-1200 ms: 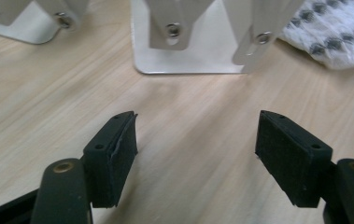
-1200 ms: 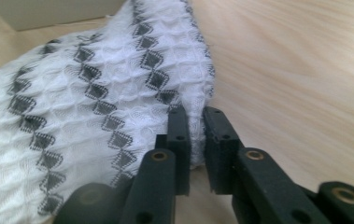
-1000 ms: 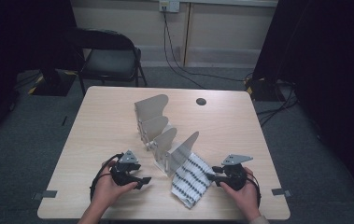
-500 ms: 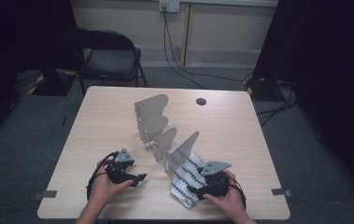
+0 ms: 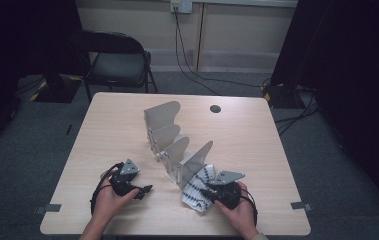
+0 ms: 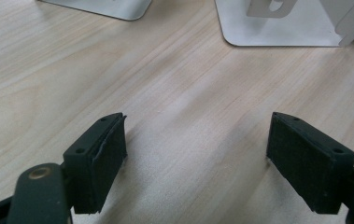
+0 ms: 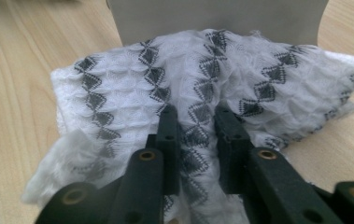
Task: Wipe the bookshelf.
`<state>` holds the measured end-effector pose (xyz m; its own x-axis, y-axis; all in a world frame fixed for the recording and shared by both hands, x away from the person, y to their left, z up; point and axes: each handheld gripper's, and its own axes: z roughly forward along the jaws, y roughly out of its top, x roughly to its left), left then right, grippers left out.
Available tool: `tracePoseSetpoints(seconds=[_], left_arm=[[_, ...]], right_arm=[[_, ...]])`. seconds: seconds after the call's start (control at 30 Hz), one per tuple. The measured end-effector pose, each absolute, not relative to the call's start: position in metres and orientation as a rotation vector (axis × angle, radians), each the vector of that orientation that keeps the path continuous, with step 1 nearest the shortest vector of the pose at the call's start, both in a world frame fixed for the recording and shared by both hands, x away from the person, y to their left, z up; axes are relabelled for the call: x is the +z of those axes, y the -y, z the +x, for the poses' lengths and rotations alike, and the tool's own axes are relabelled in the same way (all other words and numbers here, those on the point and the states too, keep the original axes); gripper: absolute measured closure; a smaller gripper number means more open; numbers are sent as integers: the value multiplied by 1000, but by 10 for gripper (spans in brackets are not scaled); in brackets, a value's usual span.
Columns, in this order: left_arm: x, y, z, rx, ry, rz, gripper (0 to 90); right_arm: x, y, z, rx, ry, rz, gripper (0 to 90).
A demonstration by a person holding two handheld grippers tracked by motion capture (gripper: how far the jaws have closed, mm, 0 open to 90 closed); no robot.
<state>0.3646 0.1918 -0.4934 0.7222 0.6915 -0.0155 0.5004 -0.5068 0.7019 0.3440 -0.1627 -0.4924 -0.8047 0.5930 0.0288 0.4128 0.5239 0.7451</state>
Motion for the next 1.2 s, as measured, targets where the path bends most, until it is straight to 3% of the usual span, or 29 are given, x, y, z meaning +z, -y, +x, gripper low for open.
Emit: tracePoseSetpoints(seconds=[0.37,0.77,0.93,1.2], left_arm=[[-499,-192,363,368,-871,2191,147],[-500,-189,362,368,-872,2185,103],[-500,-188,363,365,-866,2187,94],[-501,-188,362,367,-866,2187,86]], right_arm=[[-466,186,343,1251,-2501,877,815],[-375,194,367,1381,-2343,755,811],[-381,187,381,1338,-2376,756,809],[-428,181,380,1274,-2482,806,808]])
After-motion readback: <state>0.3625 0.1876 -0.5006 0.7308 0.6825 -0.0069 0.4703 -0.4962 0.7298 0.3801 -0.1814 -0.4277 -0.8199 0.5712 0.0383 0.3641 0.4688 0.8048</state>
